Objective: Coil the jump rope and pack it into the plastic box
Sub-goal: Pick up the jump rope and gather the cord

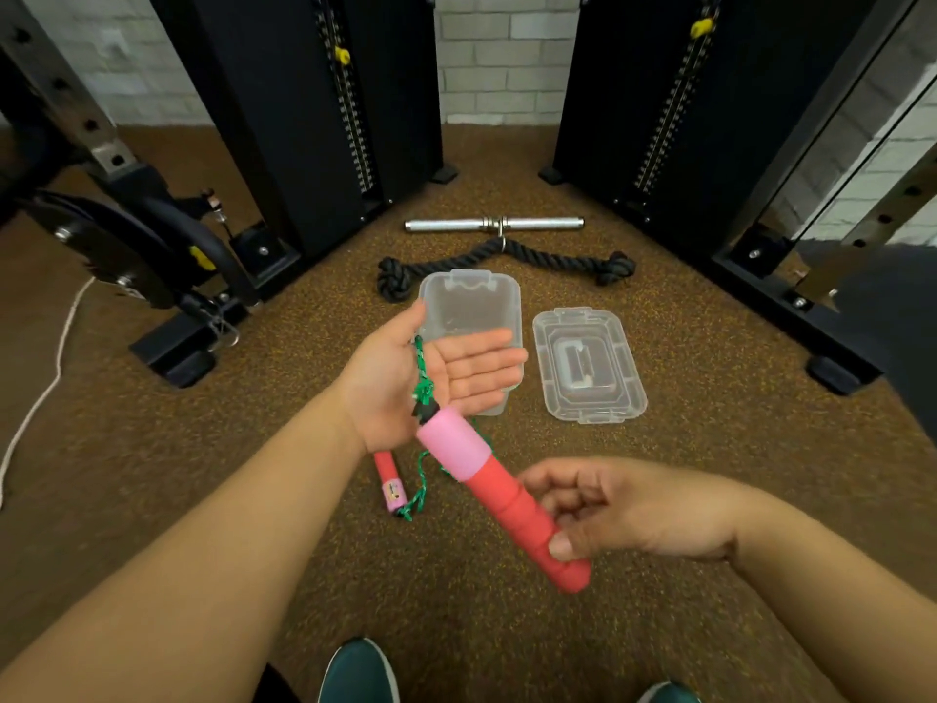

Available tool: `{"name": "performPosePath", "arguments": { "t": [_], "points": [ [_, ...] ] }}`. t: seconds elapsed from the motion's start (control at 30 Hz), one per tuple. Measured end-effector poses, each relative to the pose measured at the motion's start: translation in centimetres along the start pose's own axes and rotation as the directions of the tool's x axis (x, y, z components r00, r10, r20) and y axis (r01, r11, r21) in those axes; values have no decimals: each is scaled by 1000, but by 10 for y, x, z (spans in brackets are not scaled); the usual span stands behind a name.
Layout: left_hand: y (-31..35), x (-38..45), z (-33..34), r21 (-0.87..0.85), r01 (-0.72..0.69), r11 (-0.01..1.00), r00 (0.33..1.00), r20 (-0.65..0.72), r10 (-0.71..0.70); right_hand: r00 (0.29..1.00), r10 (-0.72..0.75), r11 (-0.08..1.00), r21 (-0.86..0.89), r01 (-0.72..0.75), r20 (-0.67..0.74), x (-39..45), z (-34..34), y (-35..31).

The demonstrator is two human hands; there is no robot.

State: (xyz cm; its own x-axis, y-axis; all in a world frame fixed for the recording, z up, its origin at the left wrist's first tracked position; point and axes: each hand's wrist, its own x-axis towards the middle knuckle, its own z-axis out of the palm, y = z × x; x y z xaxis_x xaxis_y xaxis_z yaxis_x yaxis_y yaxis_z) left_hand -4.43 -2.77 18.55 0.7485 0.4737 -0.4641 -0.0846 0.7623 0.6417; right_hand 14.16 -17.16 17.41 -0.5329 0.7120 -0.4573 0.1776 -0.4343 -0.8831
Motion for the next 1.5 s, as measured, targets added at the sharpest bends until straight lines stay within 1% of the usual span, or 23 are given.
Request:
{"name": "performPosePath", "arguments": {
  "t": [0.13, 0.23, 0.4, 0.47, 0.57, 0.6, 0.63, 0.7, 0.77, 0.8, 0.87, 0.9, 0.97, 1.03, 1.1, 1.13, 1.23, 1.27, 1.3, 1.33, 1.4, 1.47, 1.5],
  "points": [
    [7, -4, 1, 48, -12, 999, 1000, 11, 12, 998, 53, 998, -38, -52, 19, 6, -4, 7],
    [11, -5, -2, 21, -45, 999, 999, -4, 45, 996, 87, 994, -72, -85, 14, 11, -6, 11],
    [10, -5, 1, 11, -78, 997, 997, -19, 78, 992, 113, 978, -170, -122, -62, 26, -5, 20],
    [10, -5, 2, 28, -71, 997, 997, -1, 71, 988, 102, 963, -236, -127, -117, 31, -3, 21],
    [11, -8, 3, 64, -26, 998, 998, 62, 22, 973, 122, 910, -369, -189, -196, 33, -7, 16],
    [11, -10, 4, 93, 3, 996, 994, 107, -13, 967, 101, 904, -385, -188, -235, 31, -10, 11],
    [10, -11, 5, 131, 32, 991, 985, 162, -53, 956, 47, 912, -379, -159, -289, 30, -14, 4],
    [8, -11, 7, 225, 78, 971, 954, 266, -138, 903, -112, 939, -342, -41, -416, 31, -20, -14],
    [5, -10, 12, 316, 106, 943, 920, 328, -214, 847, -238, 941, -328, 81, -475, 35, -22, -28],
    [3, -10, 15, 346, 120, 930, 905, 347, -246, 841, -285, 930, -344, 127, -459, 38, -21, -34],
    [0, -9, 19, 387, 148, 910, 878, 373, -301, 861, -362, 883, -427, 195, -357, 44, -18, -40],
    [-1, -10, 20, 402, 160, 901, 868, 378, -323, 878, -364, 866, -459, 196, -311, 47, -17, -40],
    [-1, -11, 18, 414, 169, 895, 861, 379, -338, 916, -302, 871, -467, 153, -263, 49, -14, -39],
    [1, -13, 12, 392, 158, 906, 883, 356, -308, 931, -243, 904, -411, 116, -272, 47, -18, -35],
    [3, -14, 6, 355, 141, 924, 921, 294, -254, 907, -238, 930, -351, 109, -348, 42, -26, -32],
    [3, -14, 4, 342, 127, 931, 944, 247, -220, 874, -259, 942, -308, 135, -411, 38, -30, -32],
    [3, -13, 5, 334, 63, 940, 989, 107, -104, 714, -284, 959, -180, 220, -640, 34, -37, -31],
    [3, -12, 6, 316, 32, 948, 995, 75, -59, 683, -284, 959, -187, 215, -672, 34, -36, -29],
    [3, -10, 7, 280, -7, 960, 999, 36, -3, 678, -283, 958, -225, 175, -678, 35, -35, -26],
    [3, -8, 7, 230, -55, 972, 998, -19, 61, 694, -278, 954, -274, 121, -664, 38, -33, -21],
    [5, -3, 6, 107, -151, 983, 975, -145, 166, 755, -260, 913, -408, -12, -602, 47, -27, -9],
    [7, -1, 4, 12, -217, 976, 953, -212, 215, 812, -259, 810, -575, -112, -523, 54, -18, -2],
    [8, -1, 3, -14, -235, 972, 949, -220, 226, 834, -272, 749, -649, -130, -481, 57, -14, -1]
  ]
}}
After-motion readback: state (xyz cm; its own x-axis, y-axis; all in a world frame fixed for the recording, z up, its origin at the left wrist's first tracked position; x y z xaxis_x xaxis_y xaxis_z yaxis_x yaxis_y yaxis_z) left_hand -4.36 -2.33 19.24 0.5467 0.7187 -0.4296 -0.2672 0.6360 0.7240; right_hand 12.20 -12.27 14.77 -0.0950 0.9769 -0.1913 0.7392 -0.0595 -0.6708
